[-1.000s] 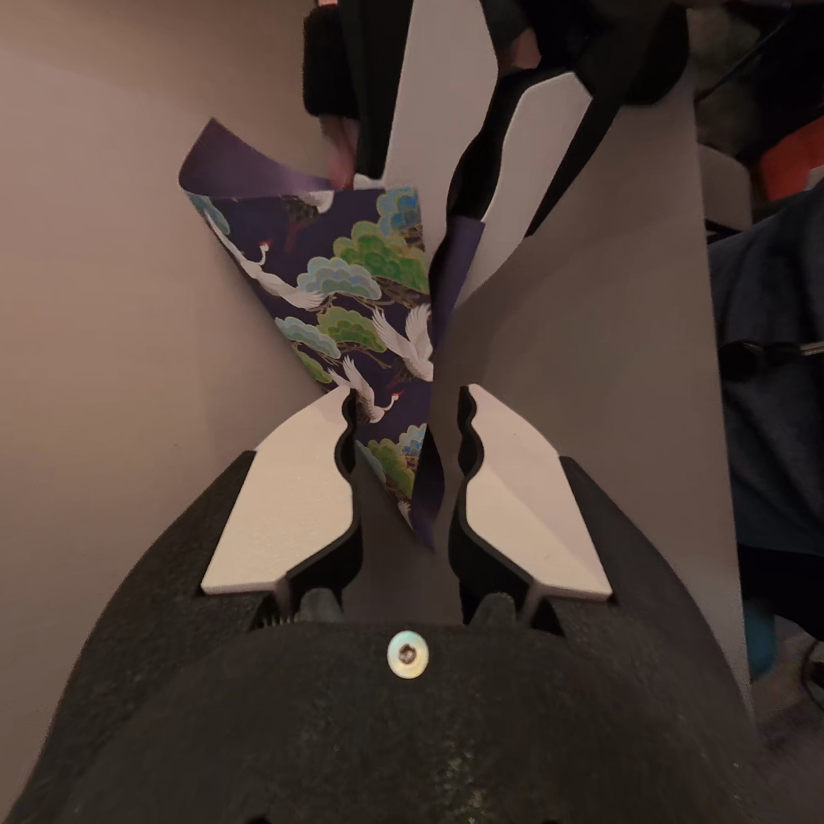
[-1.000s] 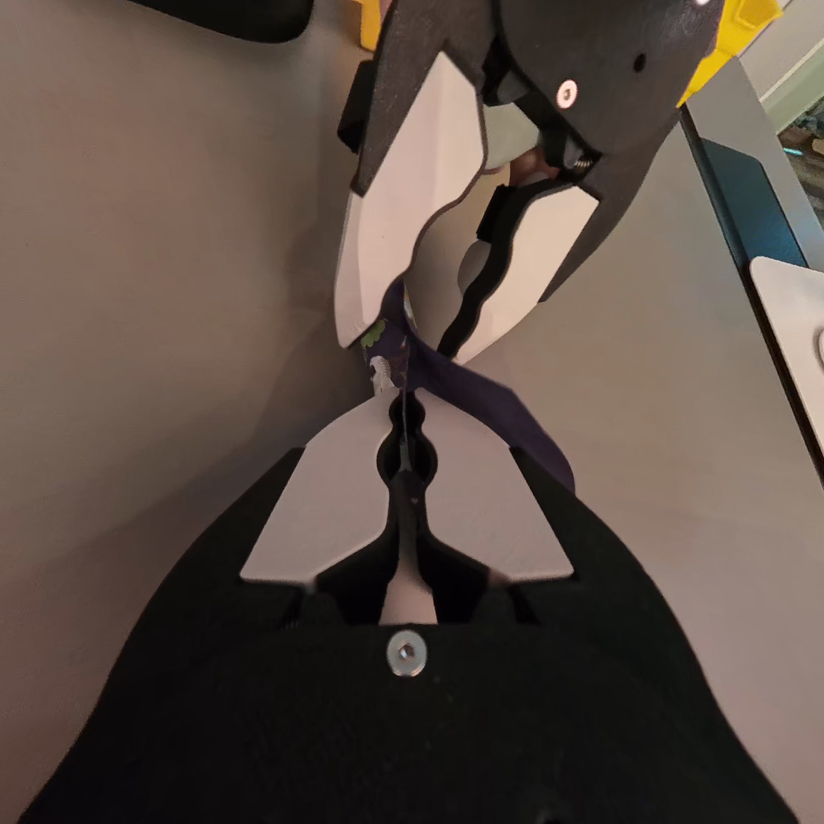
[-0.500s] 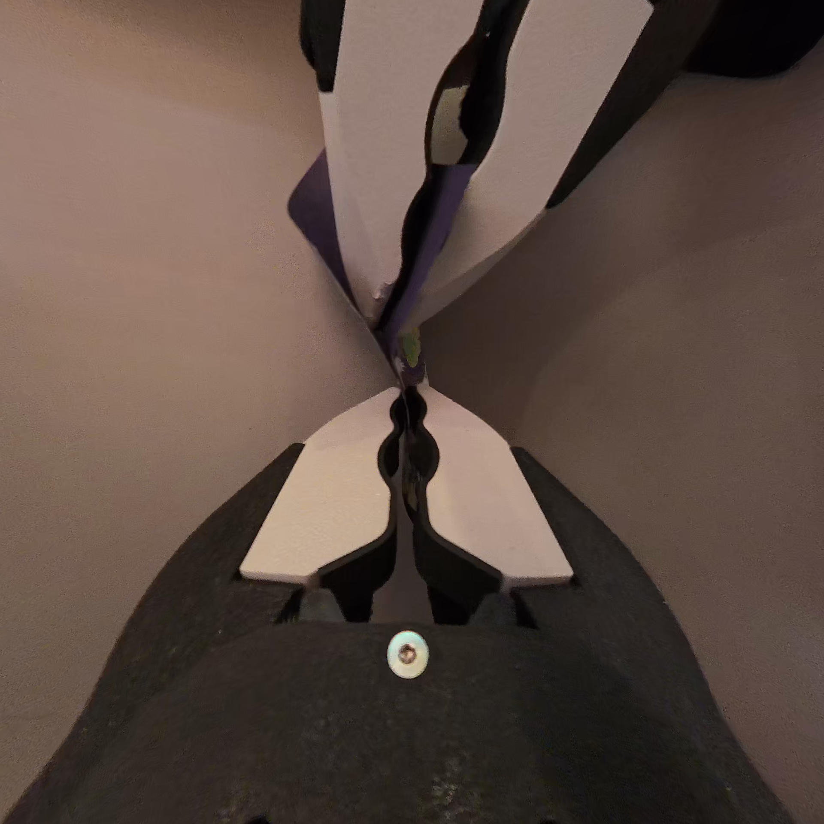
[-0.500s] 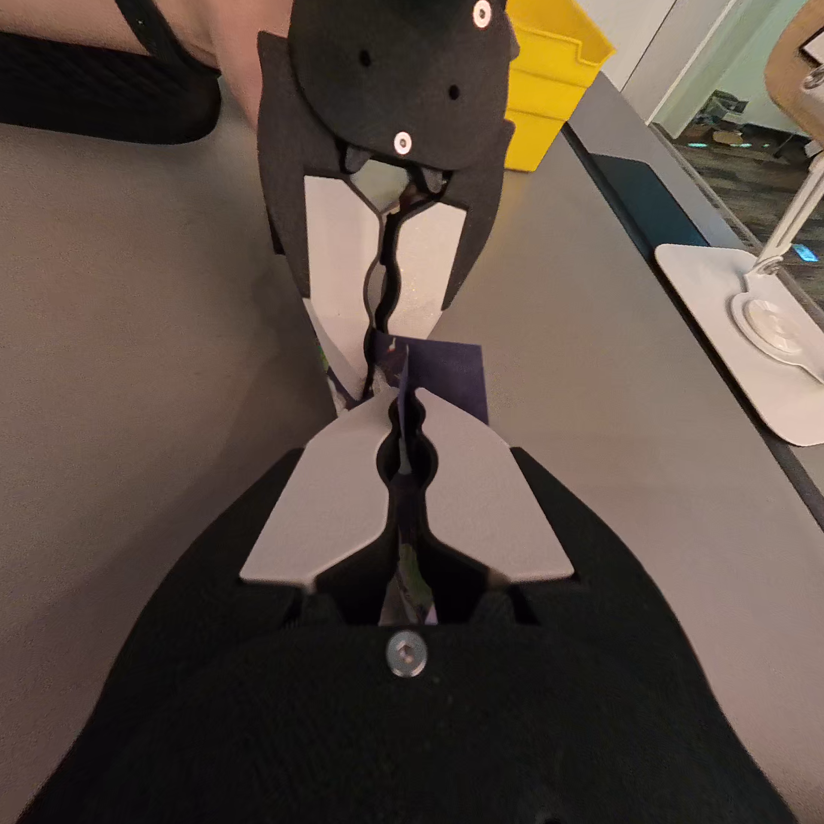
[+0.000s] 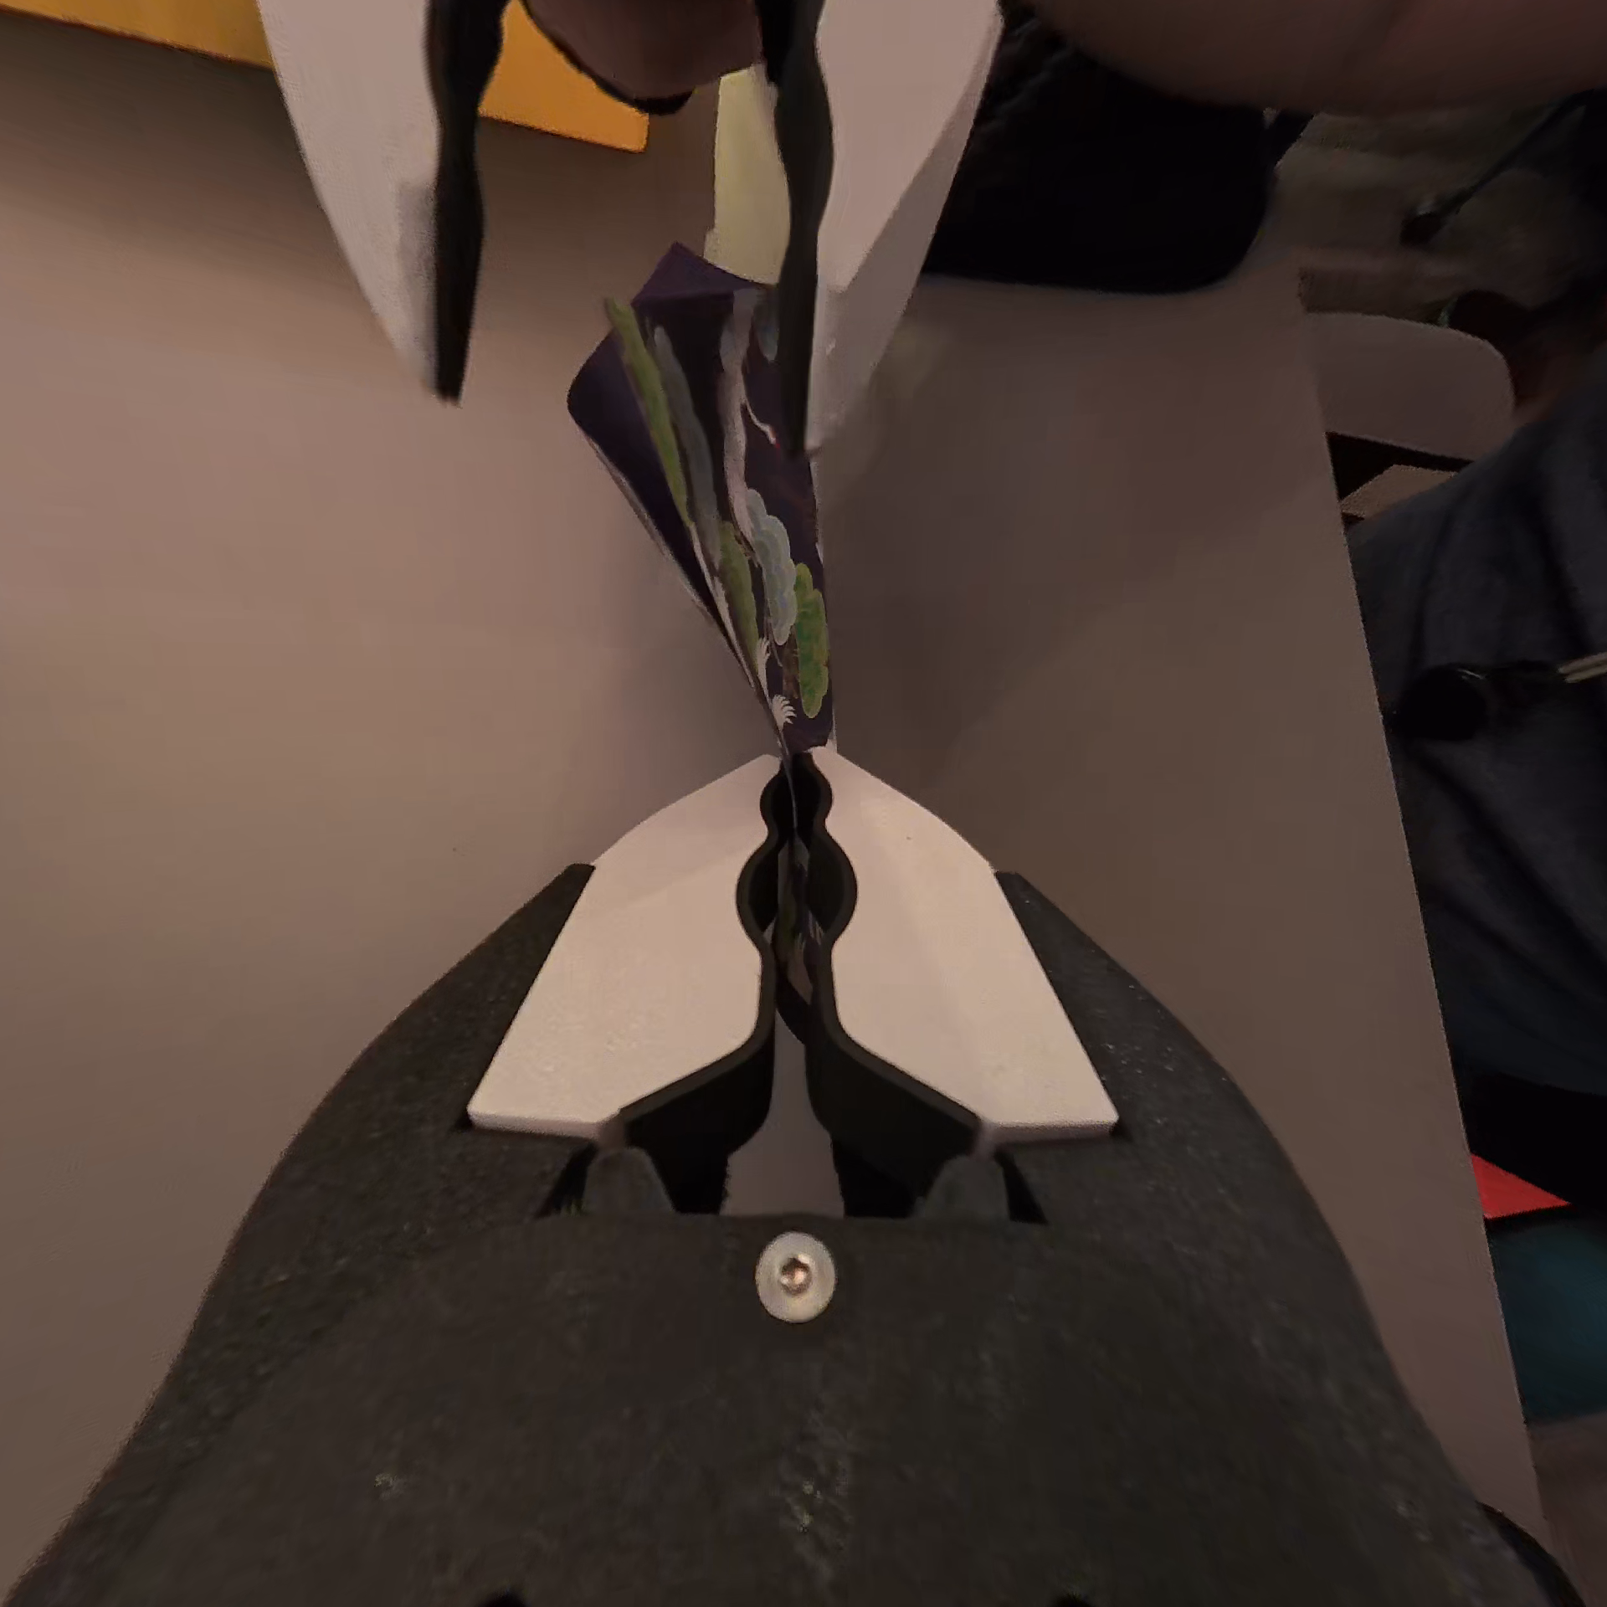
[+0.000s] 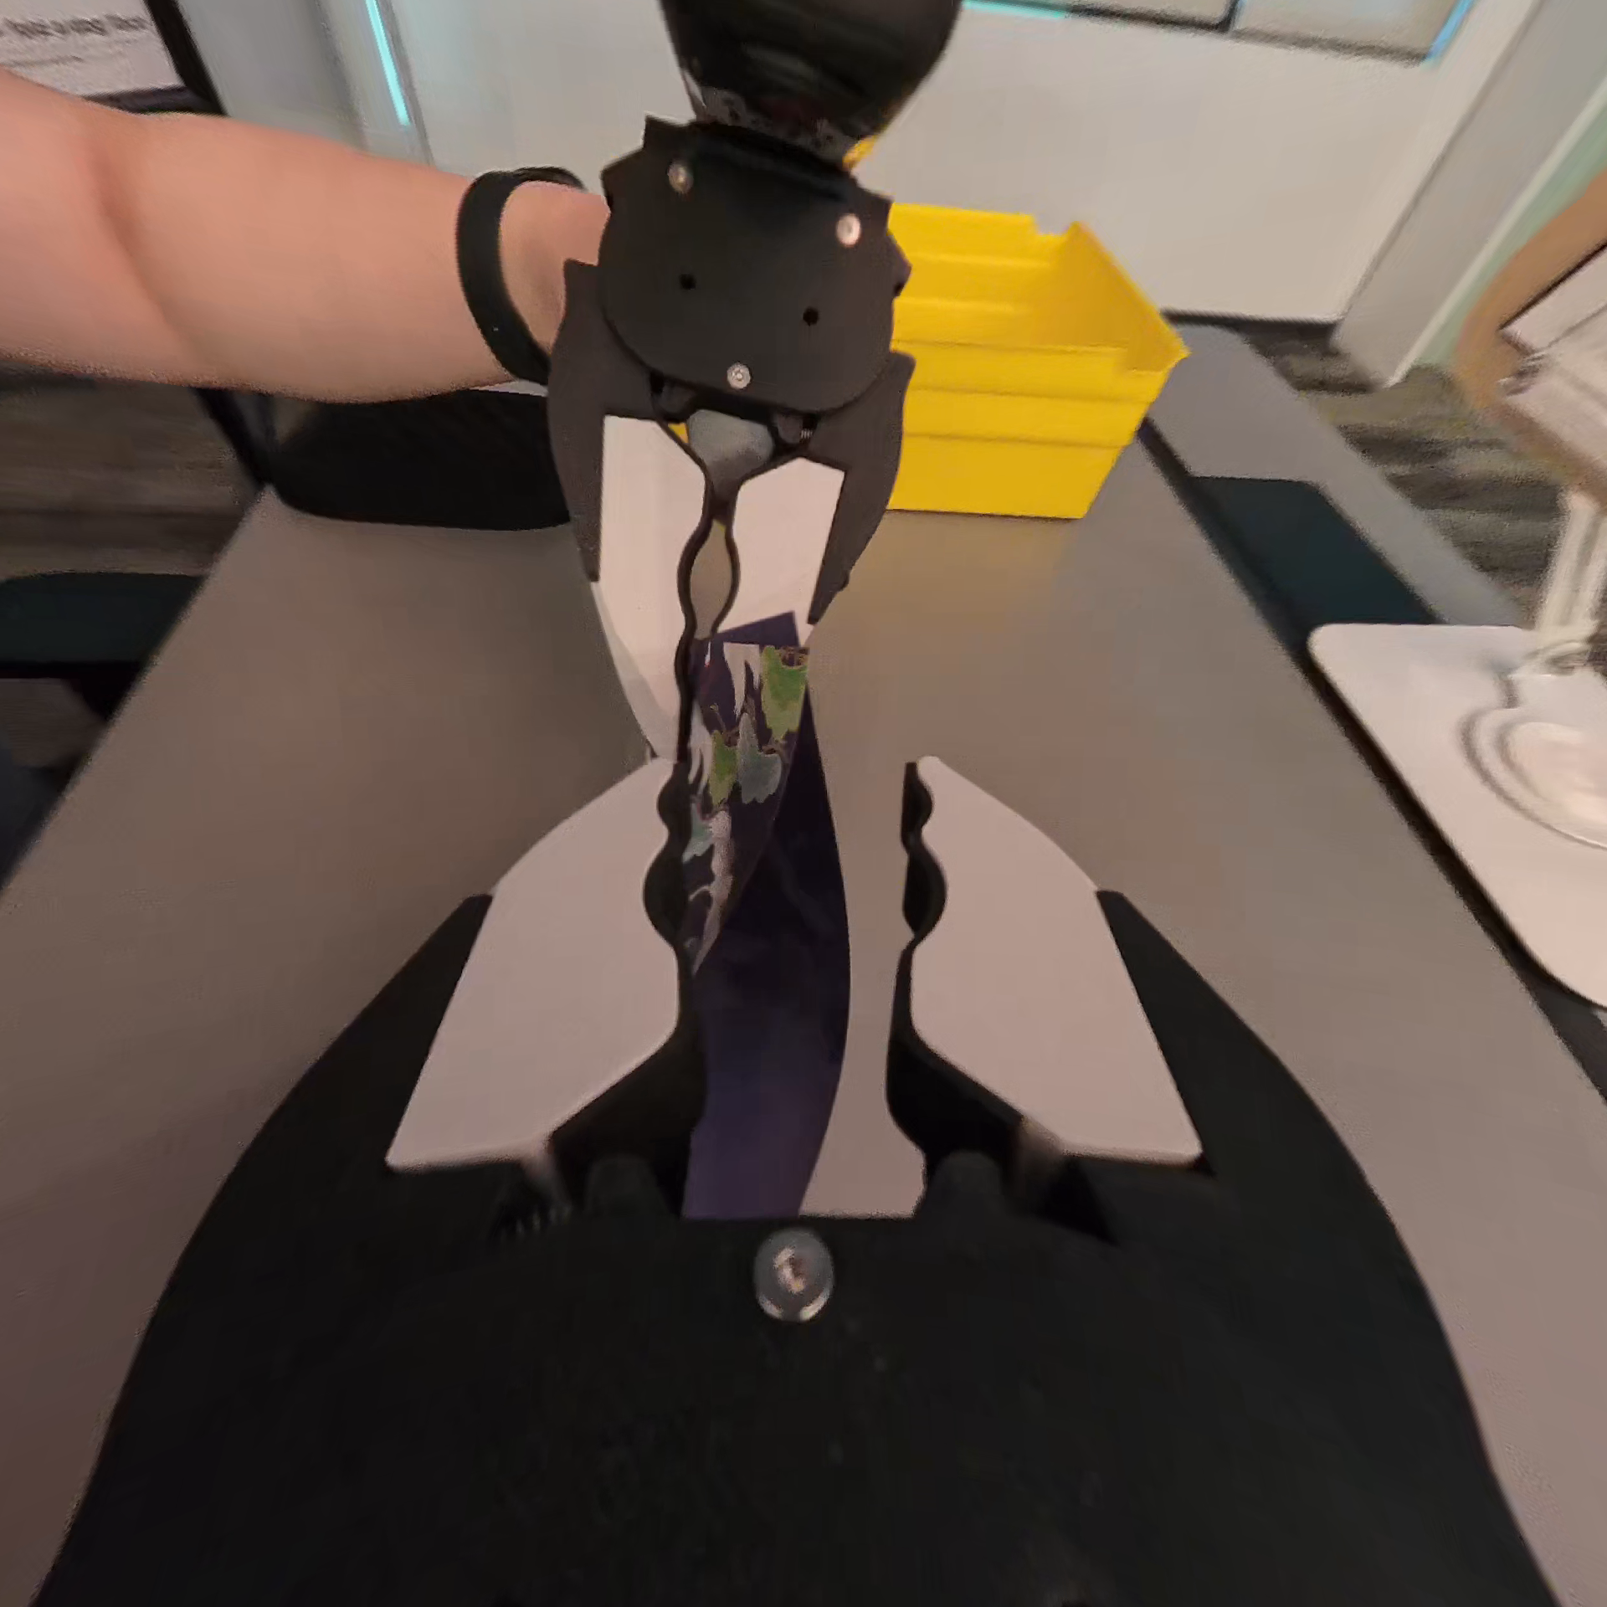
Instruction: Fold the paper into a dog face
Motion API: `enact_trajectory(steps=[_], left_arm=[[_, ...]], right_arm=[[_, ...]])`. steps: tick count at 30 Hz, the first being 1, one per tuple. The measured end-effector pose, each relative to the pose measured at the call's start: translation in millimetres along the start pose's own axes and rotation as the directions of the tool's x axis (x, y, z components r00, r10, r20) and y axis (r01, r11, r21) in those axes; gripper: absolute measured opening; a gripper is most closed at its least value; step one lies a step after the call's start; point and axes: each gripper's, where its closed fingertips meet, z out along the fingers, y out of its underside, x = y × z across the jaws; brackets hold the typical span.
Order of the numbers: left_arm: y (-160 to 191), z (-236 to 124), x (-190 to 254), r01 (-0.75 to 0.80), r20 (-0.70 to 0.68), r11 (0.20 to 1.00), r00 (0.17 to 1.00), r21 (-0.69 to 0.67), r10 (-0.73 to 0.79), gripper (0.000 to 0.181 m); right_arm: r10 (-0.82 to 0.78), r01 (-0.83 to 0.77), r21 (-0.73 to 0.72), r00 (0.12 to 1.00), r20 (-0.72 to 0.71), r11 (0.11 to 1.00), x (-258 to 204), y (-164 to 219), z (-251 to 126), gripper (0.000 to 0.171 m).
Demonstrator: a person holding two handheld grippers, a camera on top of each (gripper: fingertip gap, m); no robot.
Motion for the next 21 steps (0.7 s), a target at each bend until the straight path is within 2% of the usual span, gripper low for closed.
enact_trajectory(steps=[4,6,7,9,10,12,14,16,18,21], left_arm=[[-5,-11,5,-0.052,0.021,0.998,0.998,-0.030,0.052,0.000],[-8,-17,6,-0.074,0.033,0.997,0.997,-0.028,0.075,0.000],[-10,-20,5,-0.082,0.043,0.996,0.996,-0.027,0.083,0.000],[-13,-27,2,-0.093,0.058,0.995,0.994,-0.025,0.094,0.000],[-15,-32,-2,-0.088,0.079,0.996,0.993,-0.024,0.090,0.005],[-23,-50,-19,-0.065,0.179,0.998,0.982,0.006,0.063,0.028],[-38,-79,-34,-0.052,0.273,0.992,0.962,0.117,0.018,0.045],[-51,-116,-50,-0.020,0.371,0.968,0.926,0.251,-0.077,0.053],[-53,-151,-66,0.025,0.481,0.935,0.852,0.354,-0.205,0.058],[-63,-172,-61,0.058,0.448,0.839,0.824,0.541,-0.346,0.066]], right_arm=[[0.067,-0.072,0.015,0.979,0.193,0.997,-8,-21,6,0.038],[0.122,-0.118,-0.033,0.954,0.272,0.992,-9,-23,7,0.036],[0.140,-0.127,-0.062,0.940,0.311,0.990,-11,-23,8,0.030],[0.143,-0.109,-0.103,0.897,0.417,0.989,-19,-24,6,0.001],[0.144,-0.112,-0.101,0.900,0.413,0.989,-15,-28,7,0.001],[0.117,-0.100,-0.065,0.919,0.376,0.993,-3,-37,6,0.001],[0.110,-0.119,0.011,0.942,0.318,0.993,15,-51,0,0.001],[0.126,-0.153,0.089,0.958,0.257,0.984,34,-63,-12,0.001],[0.141,-0.181,0.209,0.971,0.194,0.961,51,-78,-31,0.001],[0.159,-0.171,0.476,0.985,0.067,0.862,74,-105,-70,0.001]])
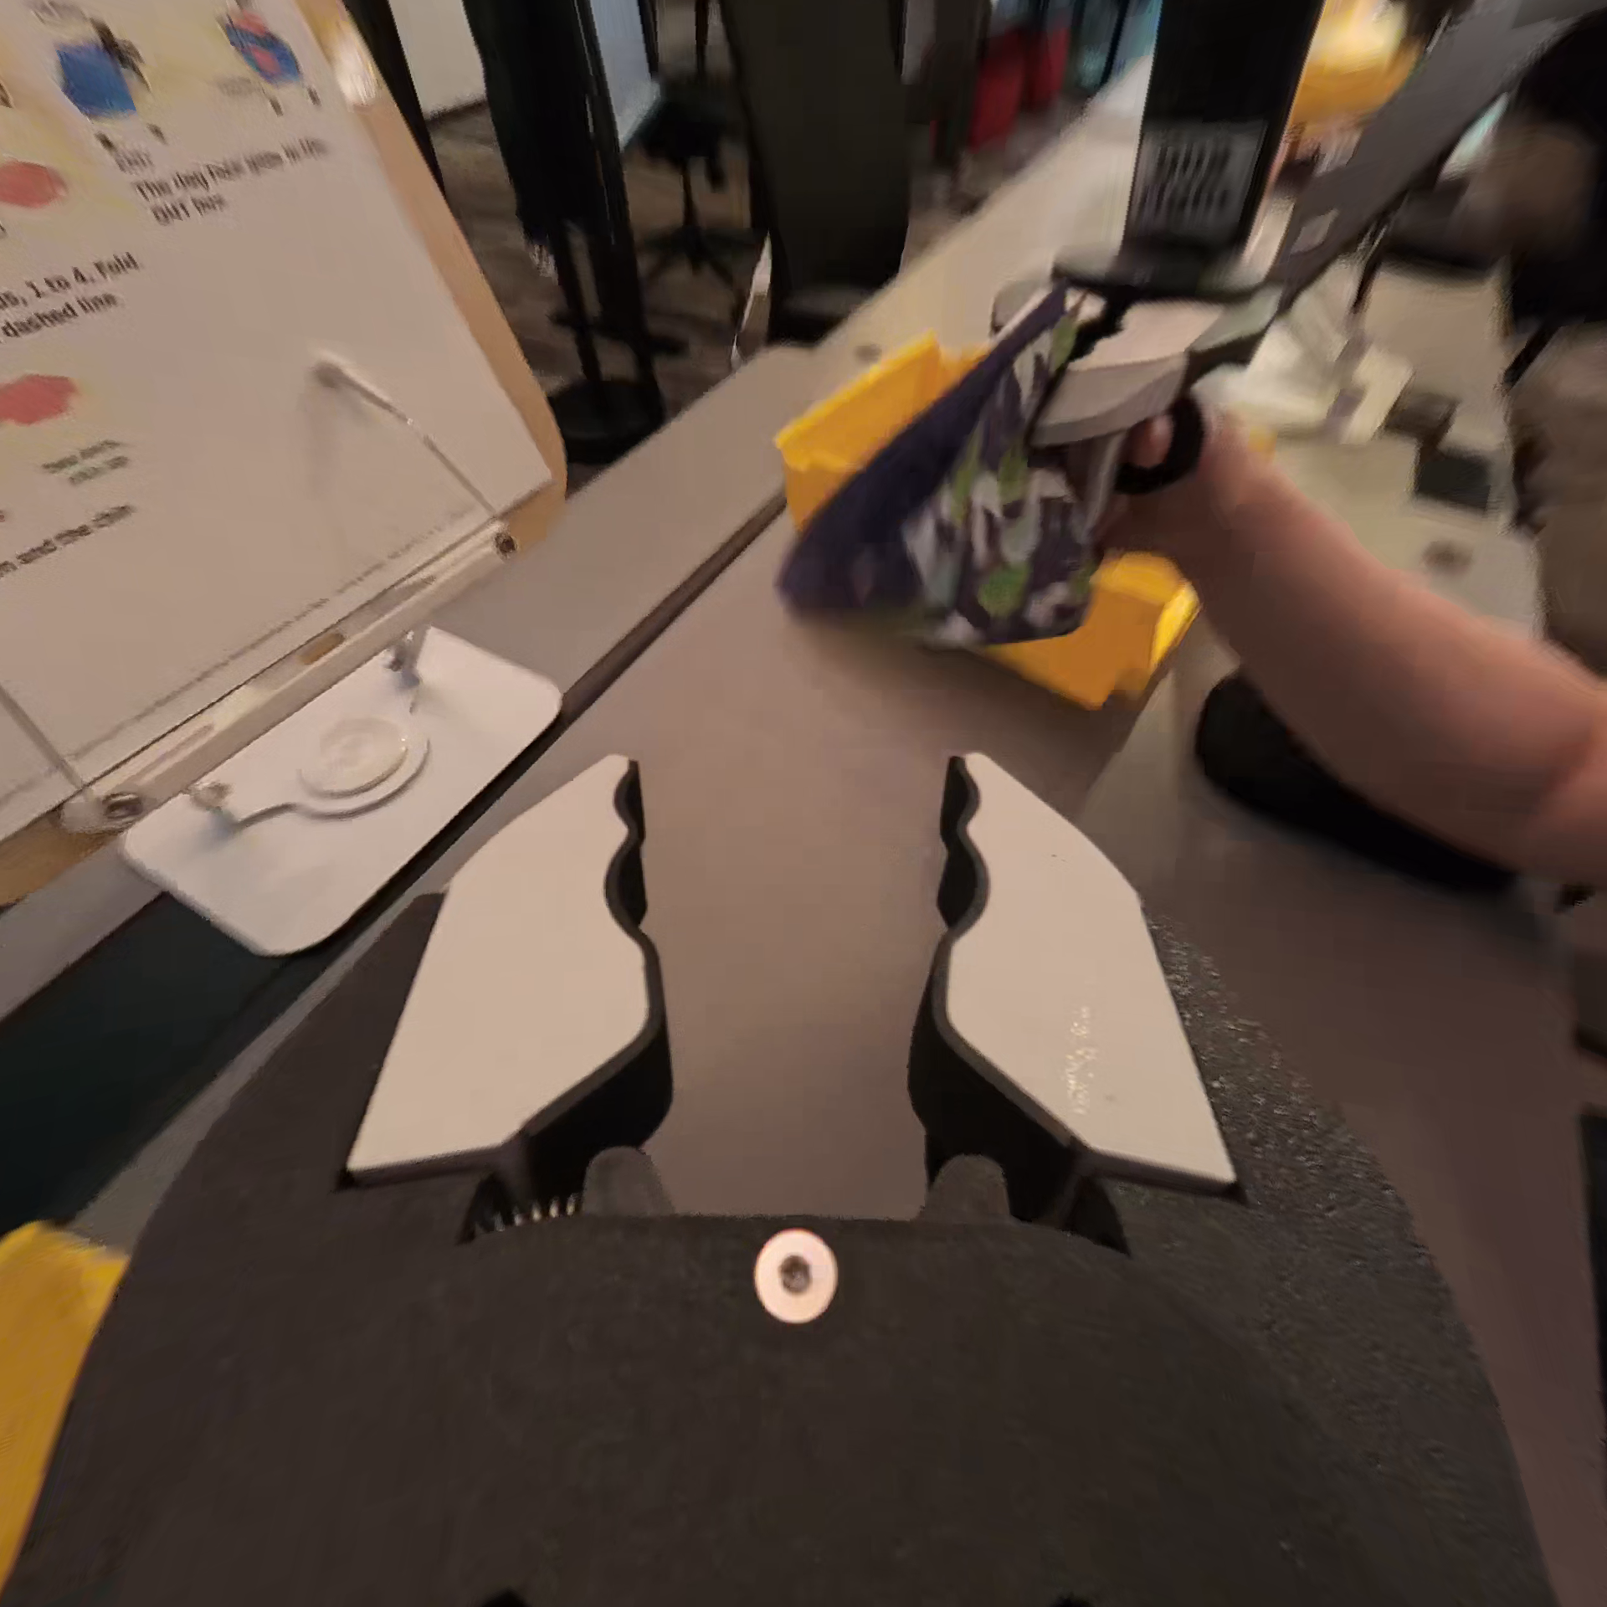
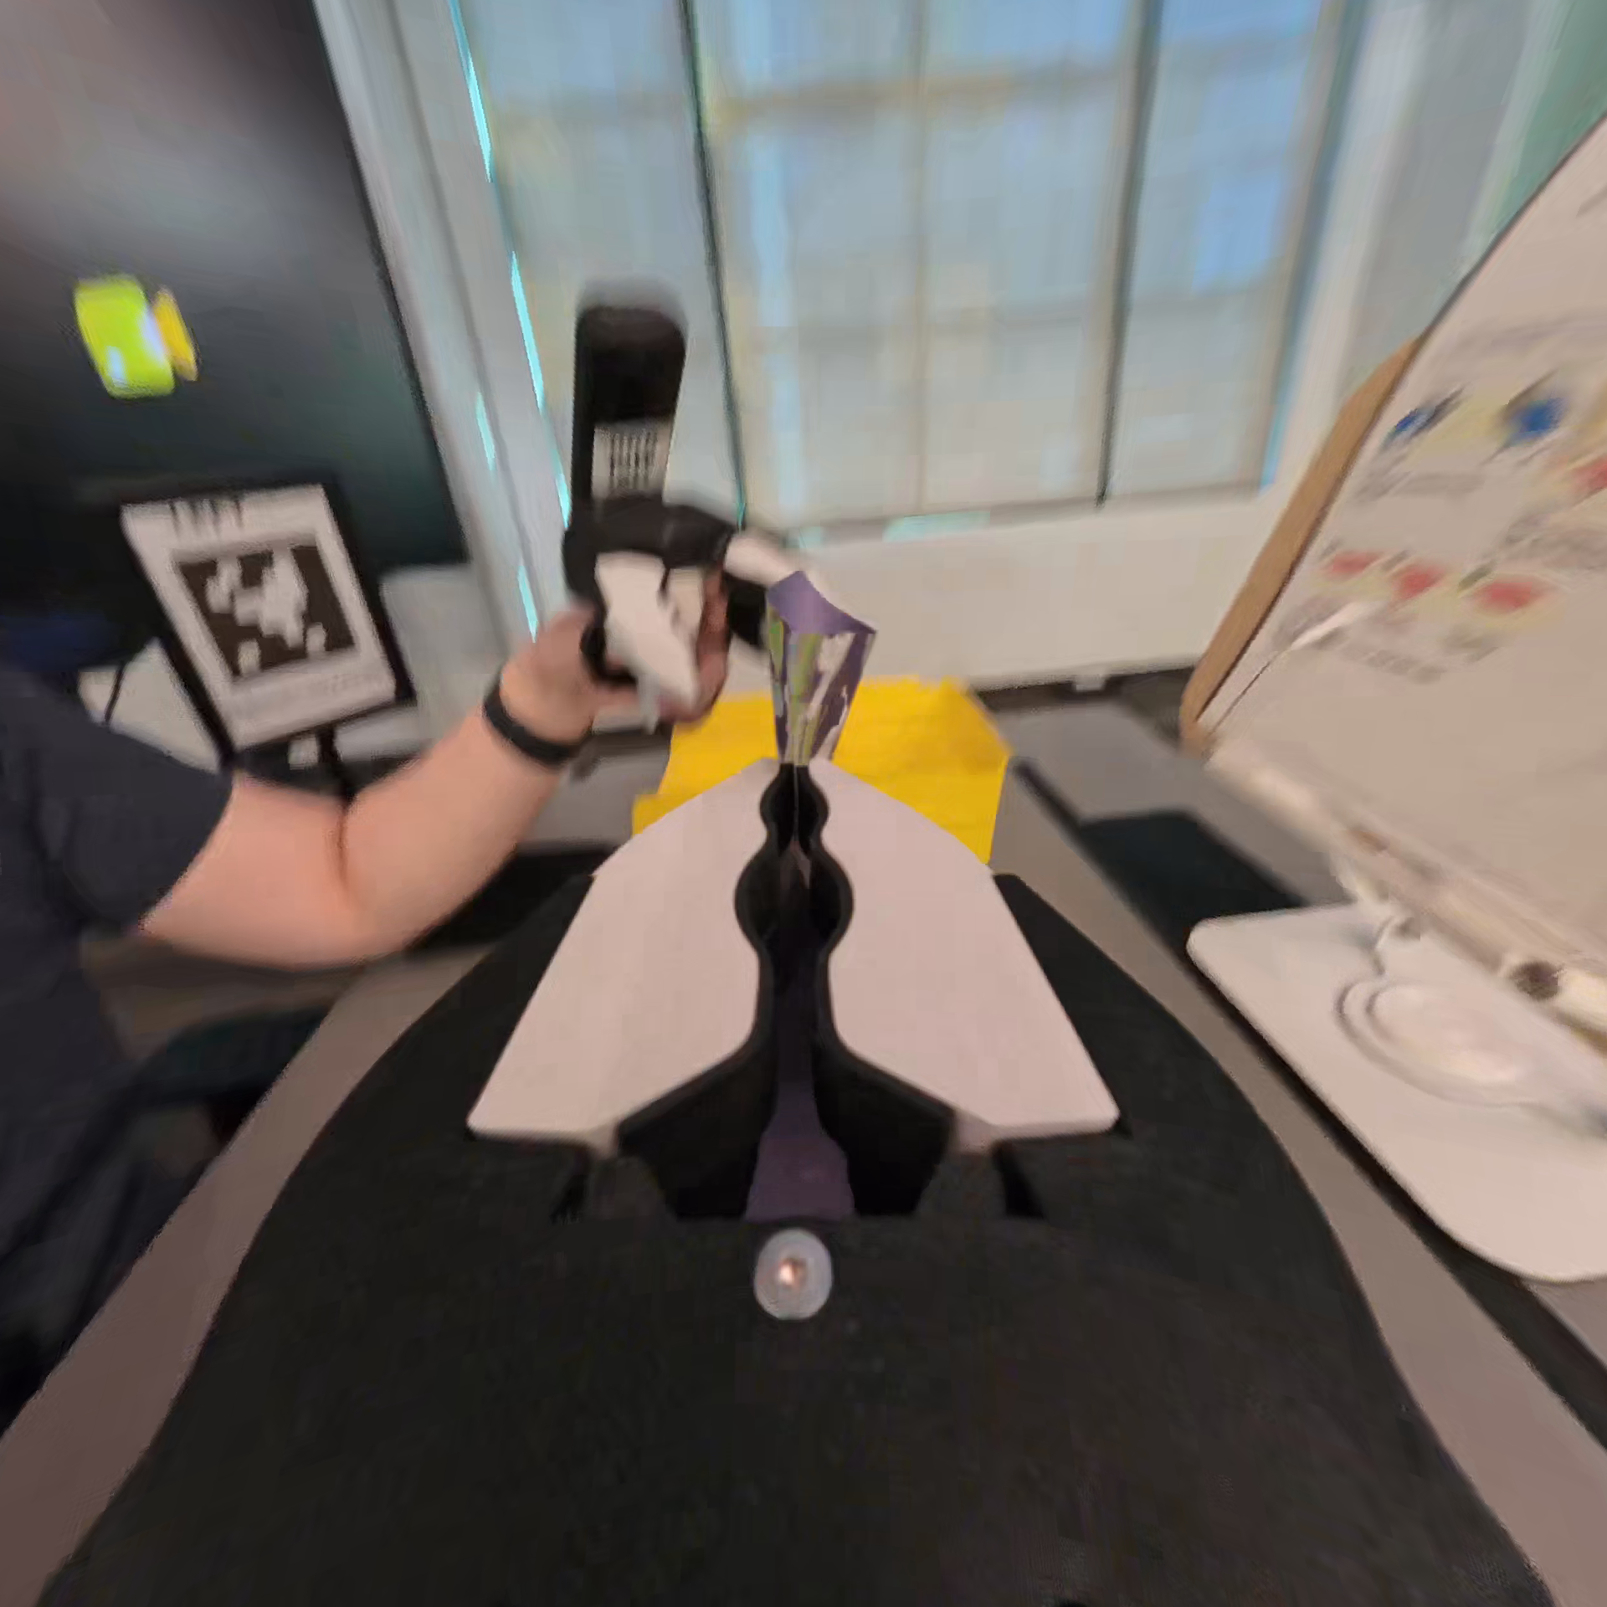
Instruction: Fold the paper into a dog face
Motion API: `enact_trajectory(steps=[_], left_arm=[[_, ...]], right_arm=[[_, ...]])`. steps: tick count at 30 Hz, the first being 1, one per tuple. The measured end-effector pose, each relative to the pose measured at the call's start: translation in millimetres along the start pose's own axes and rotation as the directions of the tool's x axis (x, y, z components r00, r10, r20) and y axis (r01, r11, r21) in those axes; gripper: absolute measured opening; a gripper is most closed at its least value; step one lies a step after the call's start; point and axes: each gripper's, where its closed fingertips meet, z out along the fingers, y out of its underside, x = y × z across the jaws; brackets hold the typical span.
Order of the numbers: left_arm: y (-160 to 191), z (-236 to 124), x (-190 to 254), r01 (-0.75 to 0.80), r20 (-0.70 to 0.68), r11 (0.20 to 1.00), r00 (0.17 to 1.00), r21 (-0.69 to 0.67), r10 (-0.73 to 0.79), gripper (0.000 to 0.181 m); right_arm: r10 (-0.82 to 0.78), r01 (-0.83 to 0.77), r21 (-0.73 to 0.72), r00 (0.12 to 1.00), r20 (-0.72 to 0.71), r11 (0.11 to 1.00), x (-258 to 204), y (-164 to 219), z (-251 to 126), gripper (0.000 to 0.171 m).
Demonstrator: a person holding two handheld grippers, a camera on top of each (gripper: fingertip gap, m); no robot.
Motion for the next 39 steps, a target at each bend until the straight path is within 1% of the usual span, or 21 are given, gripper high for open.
enact_trajectory(steps=[1,2,4,5,7,8,10,12,13,14,16,17,18,19,21,23,26,31,34,37,39], left_arm=[[-7,1,7,0.045,-0.045,0.996,0.998,0.075,-0.042,0.070],[-14,3,14,0.095,-0.100,0.985,0.992,0.145,-0.081,0.069],[-25,14,26,0.195,-0.211,0.954,0.966,0.228,-0.147,0.072],[-30,23,32,0.225,-0.252,0.942,0.954,0.249,-0.161,0.073],[-40,41,46,0.248,-0.298,0.924,0.941,0.292,-0.159,0.080],[-48,47,54,0.251,-0.320,0.913,0.936,0.323,-0.144,0.085],[-61,51,63,0.256,-0.329,0.887,0.936,0.385,-0.127,0.087],[-69,51,63,0.246,-0.294,0.868,0.948,0.432,-0.122,0.080],[-70,50,64,0.233,-0.291,0.863,0.951,0.448,-0.106,0.071],[-70,48,68,0.224,-0.302,0.860,0.949,0.459,-0.086,0.061],[-69,45,71,0.220,-0.326,0.858,0.943,0.465,-0.065,0.046],[-69,44,73,0.219,-0.347,0.862,0.936,0.457,-0.054,0.041],[-68,41,77,0.221,-0.380,0.867,0.924,0.446,-0.040,0.029],[-69,39,80,0.233,-0.409,0.867,0.912,0.440,-0.037,0.021],[-73,35,82,0.254,-0.435,0.855,0.900,0.452,-0.037,0.019],[-75,32,86,0.232,-0.438,0.856,0.899,0.462,-0.007,0.012],[-78,25,92,0.225,-0.456,0.855,0.890,0.467,0.015,0.011],[-83,6,93,0.252,-0.494,0.842,0.869,0.477,0.019,0.011],[-85,-2,95,0.260,-0.512,0.835,0.859,0.485,0.029,0.010],[-83,-2,99,0.250,-0.526,0.851,0.850,0.462,0.036,0.010],[-82,-3,105,0.250,-0.551,0.859,0.833,0.447,0.044,0.010]], right_arm=[[0.009,-0.007,0.101,1.000,-0.010,0.995,0,-17,-9,0.001],[0.018,-0.015,0.192,1.000,-0.014,0.981,0,-32,-18,0.001],[0.017,-0.007,0.293,0.999,-0.032,0.956,-3,-51,-30,0.001],[0.006,0.002,0.304,1.000,-0.026,0.953,-7,-54,-30,0.001],[-0.010,0.014,0.293,1.000,-0.015,0.956,-16,-54,-22,0.001],[-0.015,0.017,0.283,1.000,-0.011,0.959,-19,-53,-16,0.001],[-0.024,0.020,0.286,1.000,0.010,0.958,-28,-52,-7,0.002],[-0.023,0.011,0.277,0.999,0.038,0.961,-35,-50,1,0.001],[-0.020,0.007,0.272,0.999,0.046,0.962,-37,-48,4,0.001],[-0.018,0.004,0.258,0.998,0.054,0.966,-39,-46,9,0.001],[-0.029,0.013,0.210,0.997,0.071,0.978,-43,-38,17,0.002],[-0.037,0.024,0.190,0.997,0.067,0.981,-43,-34,20,0.002],[-0.045,0.032,0.183,0.997,0.063,0.983,-43,-33,22,0.002],[-0.048,0.035,0.188,0.997,0.064,0.982,-44,-33,22,0.004],[-0.043,0.029,0.198,0.997,0.066,0.980,-46,-37,21,0.007],[-0.047,0.034,0.197,0.997,0.063,0.980,-47,-40,20,0.012],[-0.070,0.057,0.196,0.996,0.059,0.979,-52,-44,18,0.021],[-0.165,0.143,0.174,0.979,0.122,0.974,-69,-47,9,0.030],[-0.195,0.174,0.145,0.971,0.141,0.974,-75,-44,9,0.031],[-0.185,0.172,0.093,0.969,0.161,0.981,-77,-35,13,0.032],[-0.203,0.195,0.068,0.968,0.147,0.978,-75,-32,12,0.031]])
